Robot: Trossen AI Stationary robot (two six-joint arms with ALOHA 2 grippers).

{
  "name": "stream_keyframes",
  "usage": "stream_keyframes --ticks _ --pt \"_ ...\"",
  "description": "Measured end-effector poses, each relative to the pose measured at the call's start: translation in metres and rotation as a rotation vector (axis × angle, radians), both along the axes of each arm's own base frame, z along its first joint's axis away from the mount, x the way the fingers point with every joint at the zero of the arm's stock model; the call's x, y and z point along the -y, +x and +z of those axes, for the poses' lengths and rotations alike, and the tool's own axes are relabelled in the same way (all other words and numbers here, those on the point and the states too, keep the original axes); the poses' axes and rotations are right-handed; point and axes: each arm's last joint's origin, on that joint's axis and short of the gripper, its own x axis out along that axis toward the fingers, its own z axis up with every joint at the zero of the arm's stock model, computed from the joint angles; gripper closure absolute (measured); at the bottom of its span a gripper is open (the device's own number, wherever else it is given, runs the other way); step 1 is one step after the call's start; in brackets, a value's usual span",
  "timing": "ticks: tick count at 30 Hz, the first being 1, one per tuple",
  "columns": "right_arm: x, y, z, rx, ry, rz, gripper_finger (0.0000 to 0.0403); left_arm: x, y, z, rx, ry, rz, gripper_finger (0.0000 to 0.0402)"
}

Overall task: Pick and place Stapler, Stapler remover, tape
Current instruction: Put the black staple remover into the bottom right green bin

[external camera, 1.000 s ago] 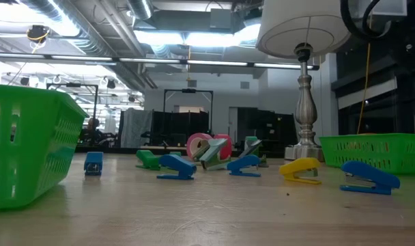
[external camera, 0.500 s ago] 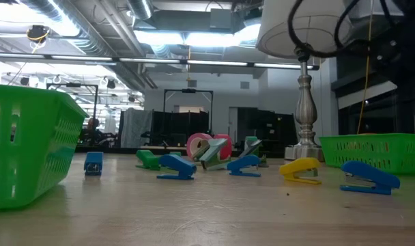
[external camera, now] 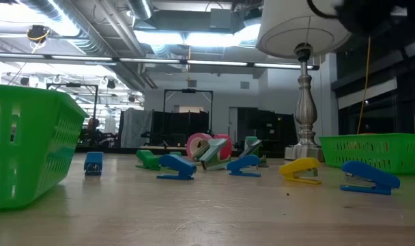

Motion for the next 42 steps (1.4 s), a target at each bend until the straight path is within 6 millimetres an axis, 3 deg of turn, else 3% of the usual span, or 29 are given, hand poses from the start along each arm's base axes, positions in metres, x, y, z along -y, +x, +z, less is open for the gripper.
stream_keyframes --ticks 10,16,23,32,38,42 --pt "0.027 0.026 0.027 0.330 -0.307 -0.024 0.0237 0.000 0.000 0.000 0.000 0.000 0.000 0.0395" --pt "0.038 0.045 0.031 0.586 -0.509 0.105 0.0237 0.000 0.000 0.000 0.000 0.000 0.000 0.0396" --pt "0.035 0.071 0.036 0.876 -0.728 0.252 0.0237 0.000 0.000 0.000 0.000 0.000 0.000 0.0395" --pt "0.032 0.088 0.026 0.957 -0.871 0.409 0.0237 0.000 0.000 0.000 0.000 0.000 0.000 0.0396" --pt "0.033 0.098 0.003 0.896 -0.942 0.475 0.0237 0.000 0.000 0.000 0.000 0.000 0.000 0.0394" --pt "0.041 0.093 -0.022 0.812 -0.968 0.472 0.0237 0.000 0.000 0.000 0.000 0.000 0.000 0.0394"
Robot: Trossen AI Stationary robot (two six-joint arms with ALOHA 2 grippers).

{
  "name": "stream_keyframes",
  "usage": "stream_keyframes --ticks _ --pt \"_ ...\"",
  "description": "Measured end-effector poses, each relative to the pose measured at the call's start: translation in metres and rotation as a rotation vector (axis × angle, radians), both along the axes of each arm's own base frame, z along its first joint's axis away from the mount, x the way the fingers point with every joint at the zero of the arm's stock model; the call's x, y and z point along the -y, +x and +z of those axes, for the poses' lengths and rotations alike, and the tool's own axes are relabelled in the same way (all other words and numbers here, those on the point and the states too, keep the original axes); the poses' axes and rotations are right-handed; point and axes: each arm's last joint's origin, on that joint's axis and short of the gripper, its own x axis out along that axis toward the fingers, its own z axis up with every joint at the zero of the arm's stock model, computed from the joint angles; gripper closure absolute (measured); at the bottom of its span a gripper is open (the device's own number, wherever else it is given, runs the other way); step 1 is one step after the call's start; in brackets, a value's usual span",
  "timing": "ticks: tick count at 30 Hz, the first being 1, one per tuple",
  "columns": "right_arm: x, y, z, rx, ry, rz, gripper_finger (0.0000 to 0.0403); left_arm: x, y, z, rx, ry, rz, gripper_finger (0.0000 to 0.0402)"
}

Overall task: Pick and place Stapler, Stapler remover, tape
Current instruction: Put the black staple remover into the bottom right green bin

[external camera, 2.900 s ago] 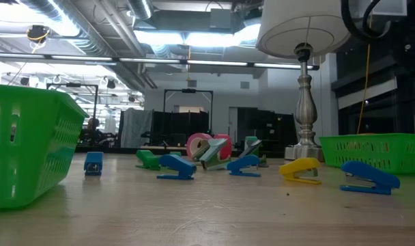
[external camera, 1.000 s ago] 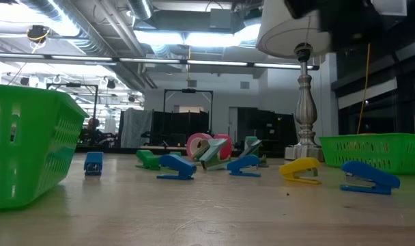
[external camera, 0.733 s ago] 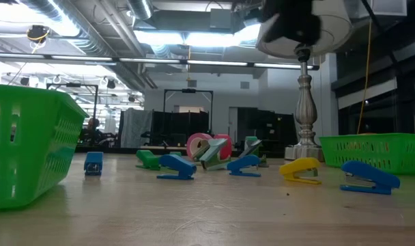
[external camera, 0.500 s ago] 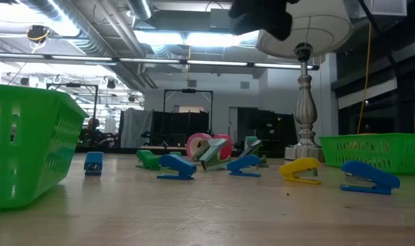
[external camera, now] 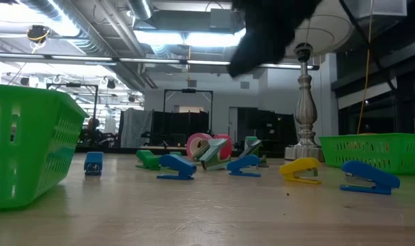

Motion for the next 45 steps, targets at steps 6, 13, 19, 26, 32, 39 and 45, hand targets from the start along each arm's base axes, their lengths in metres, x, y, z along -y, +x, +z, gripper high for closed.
stream_keyframes --ticks 6,13,19,26,32,39,45 --pt "0.015 -0.013 -0.037 0.039 0.080 -0.303 0.0237 0.000 0.000 0.000 0.000 0.000 0.000 0.0395" --pt "0.021 -0.029 -0.075 0.146 0.334 -0.500 0.0237 0.000 0.000 0.000 0.000 0.000 0.000 0.0395" --pt "0.031 -0.039 -0.092 0.160 0.443 -0.595 0.0238 0.000 0.000 0.000 0.000 0.000 0.000 0.0395" --pt "0.043 -0.041 -0.099 0.163 0.459 -0.675 0.0238 0.000 0.000 0.000 0.000 0.000 0.000 0.0395" --pt "0.052 -0.040 -0.099 0.168 0.436 -0.692 0.0241 0.000 0.000 0.000 0.000 0.000 0.000 0.0395" --pt "0.054 -0.040 -0.099 0.162 0.419 -0.680 0.0306 0.000 0.000 0.000 0.000 0.000 0.000 0.0396" --pt "0.055 -0.041 -0.099 0.154 0.386 -0.680 0.0379 0.000 0.000 0.000 0.000 0.000 0.000 0.0396"
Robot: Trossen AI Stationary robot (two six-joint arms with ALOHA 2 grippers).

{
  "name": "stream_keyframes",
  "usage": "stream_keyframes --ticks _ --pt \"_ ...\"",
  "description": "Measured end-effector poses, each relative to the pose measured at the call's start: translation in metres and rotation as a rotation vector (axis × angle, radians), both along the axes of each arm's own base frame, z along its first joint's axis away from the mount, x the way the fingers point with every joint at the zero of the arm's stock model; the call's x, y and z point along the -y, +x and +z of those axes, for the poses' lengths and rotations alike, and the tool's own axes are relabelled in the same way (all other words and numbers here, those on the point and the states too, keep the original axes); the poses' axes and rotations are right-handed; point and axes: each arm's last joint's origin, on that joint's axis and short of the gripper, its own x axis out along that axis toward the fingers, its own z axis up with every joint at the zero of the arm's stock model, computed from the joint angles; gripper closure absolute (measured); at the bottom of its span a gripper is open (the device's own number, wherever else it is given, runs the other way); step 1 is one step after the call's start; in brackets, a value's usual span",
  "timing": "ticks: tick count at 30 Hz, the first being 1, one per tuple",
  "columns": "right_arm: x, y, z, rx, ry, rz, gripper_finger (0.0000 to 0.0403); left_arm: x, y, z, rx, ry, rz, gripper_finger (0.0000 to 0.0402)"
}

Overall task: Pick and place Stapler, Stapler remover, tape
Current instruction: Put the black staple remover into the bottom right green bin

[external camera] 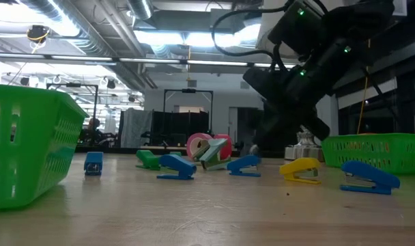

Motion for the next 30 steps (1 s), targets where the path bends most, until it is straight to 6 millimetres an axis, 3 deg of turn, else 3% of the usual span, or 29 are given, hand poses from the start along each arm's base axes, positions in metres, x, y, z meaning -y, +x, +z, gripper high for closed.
stream_keyframes --ticks 3,8,14,22,30 --pt "0.000 -0.002 -0.002 -0.035 -0.018 0.010 0.0396 0.000 0.000 0.000 0.000 0.000 0.000 0.0395" --pt "0.000 -0.002 -0.002 -0.041 -0.046 0.048 0.0392 0.000 0.000 0.000 0.000 0.000 0.000 0.0395" --pt "-0.014 0.003 0.007 -0.024 -0.080 0.146 0.0399 0.000 0.000 0.000 0.000 0.000 0.000 0.0395" --pt "-0.036 0.007 0.047 0.011 -0.087 0.297 0.0401 0.000 0.000 0.000 0.000 0.000 0.000 0.0395" --pt "-0.068 -0.008 0.102 -0.135 -0.084 0.423 0.0401 0.000 0.000 0.000 0.000 0.000 0.000 0.0396"
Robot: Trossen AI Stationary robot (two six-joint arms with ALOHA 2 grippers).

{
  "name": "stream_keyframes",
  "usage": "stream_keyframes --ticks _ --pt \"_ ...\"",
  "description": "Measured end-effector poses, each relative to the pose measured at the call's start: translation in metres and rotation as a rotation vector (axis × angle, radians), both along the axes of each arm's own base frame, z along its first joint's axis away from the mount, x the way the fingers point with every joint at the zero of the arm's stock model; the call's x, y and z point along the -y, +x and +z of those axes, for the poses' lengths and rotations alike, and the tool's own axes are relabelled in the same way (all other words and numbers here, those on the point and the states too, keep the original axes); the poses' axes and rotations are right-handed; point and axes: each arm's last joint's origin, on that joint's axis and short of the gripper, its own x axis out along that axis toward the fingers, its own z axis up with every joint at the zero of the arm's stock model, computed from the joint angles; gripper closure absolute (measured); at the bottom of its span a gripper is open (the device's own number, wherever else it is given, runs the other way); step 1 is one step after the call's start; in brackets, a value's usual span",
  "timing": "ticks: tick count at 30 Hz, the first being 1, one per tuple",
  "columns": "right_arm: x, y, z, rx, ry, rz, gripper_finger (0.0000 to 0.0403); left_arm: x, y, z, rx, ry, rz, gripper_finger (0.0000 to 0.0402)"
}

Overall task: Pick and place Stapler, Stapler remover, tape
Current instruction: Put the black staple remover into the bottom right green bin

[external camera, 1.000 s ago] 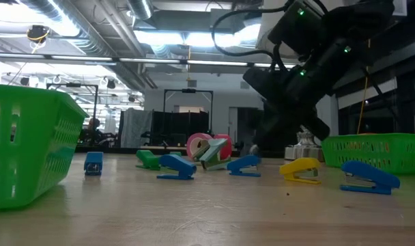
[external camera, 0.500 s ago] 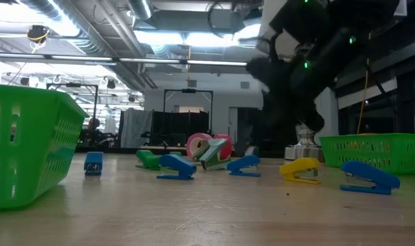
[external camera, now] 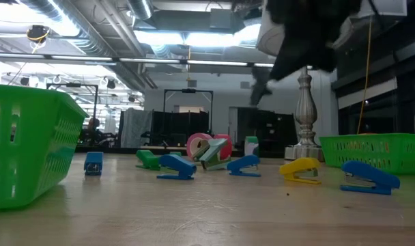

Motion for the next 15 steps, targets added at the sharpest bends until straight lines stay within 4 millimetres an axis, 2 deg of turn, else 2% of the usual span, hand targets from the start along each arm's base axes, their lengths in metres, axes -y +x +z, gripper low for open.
stream_keyframes --ticks 8,15 --pt "-0.029 -0.029 0.046 -0.195 -0.022 0.002 0.0398 0.000 0.000 0.000 0.000 0.000 0.000 0.0395" --pt "-0.040 -0.066 0.061 -0.475 0.019 -0.070 0.0397 0.000 0.000 0.000 0.000 0.000 0.000 0.0395"
